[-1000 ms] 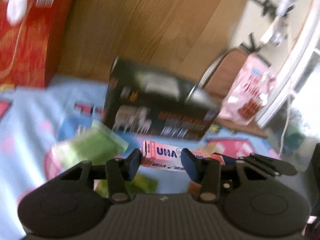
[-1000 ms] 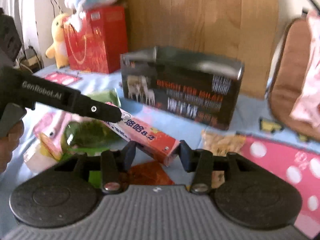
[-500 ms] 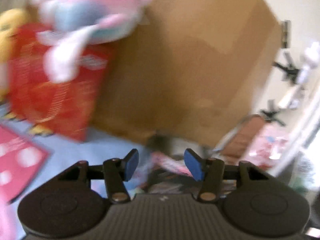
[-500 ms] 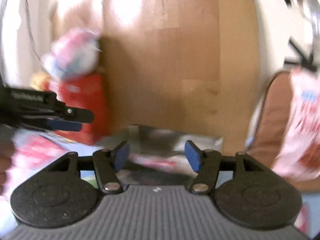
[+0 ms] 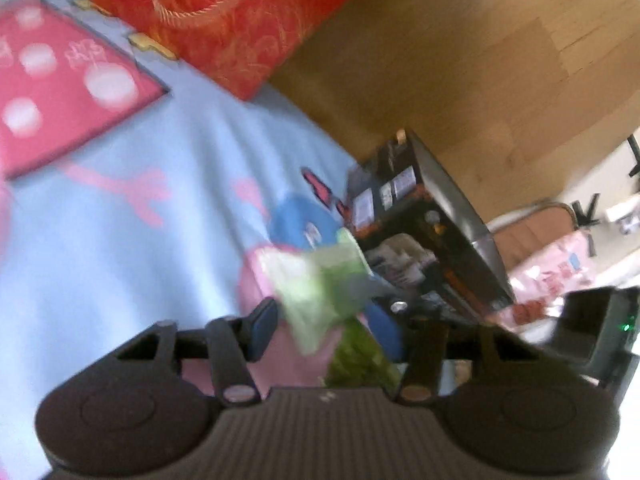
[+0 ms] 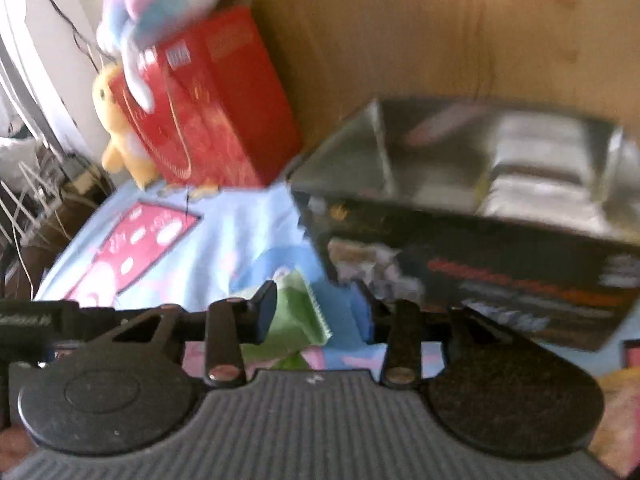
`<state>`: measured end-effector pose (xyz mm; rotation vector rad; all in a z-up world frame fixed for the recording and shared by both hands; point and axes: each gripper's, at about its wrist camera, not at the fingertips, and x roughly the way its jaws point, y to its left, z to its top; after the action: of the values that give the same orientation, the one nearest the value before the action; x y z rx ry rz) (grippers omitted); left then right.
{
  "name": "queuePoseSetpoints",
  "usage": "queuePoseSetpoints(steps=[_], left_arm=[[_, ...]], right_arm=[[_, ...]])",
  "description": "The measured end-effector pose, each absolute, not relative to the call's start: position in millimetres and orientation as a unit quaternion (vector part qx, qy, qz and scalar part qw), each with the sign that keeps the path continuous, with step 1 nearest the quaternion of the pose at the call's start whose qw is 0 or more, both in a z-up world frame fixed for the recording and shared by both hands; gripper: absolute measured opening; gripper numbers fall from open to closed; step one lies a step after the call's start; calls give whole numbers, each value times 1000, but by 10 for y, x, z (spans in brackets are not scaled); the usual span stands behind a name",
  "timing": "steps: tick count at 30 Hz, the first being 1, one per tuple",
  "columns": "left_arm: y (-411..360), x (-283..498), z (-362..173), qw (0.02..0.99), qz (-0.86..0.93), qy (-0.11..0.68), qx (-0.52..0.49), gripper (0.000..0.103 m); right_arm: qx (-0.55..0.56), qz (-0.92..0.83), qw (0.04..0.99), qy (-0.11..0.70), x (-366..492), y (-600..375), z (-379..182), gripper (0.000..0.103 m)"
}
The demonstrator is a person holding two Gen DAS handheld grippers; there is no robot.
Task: Organize snacks
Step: 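Drop the pink tube into the tin box with the right gripper while the left grasps the pale green packet, then carry the pale green packet into the tin box and open the left gripper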
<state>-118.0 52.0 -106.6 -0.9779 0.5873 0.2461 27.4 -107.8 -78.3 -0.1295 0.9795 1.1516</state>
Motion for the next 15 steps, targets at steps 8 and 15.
queuePoseSetpoints(steps=[8, 15], left_arm=[[298, -1168, -878, 862, 92, 281, -412, 26], [-229, -1114, -509, 892, 28, 279, -355, 26]], right_arm=[[-45, 530, 745, 403, -12, -1484, -664, 34], [-45, 502, 809, 302, -332, -2184, -354, 30]])
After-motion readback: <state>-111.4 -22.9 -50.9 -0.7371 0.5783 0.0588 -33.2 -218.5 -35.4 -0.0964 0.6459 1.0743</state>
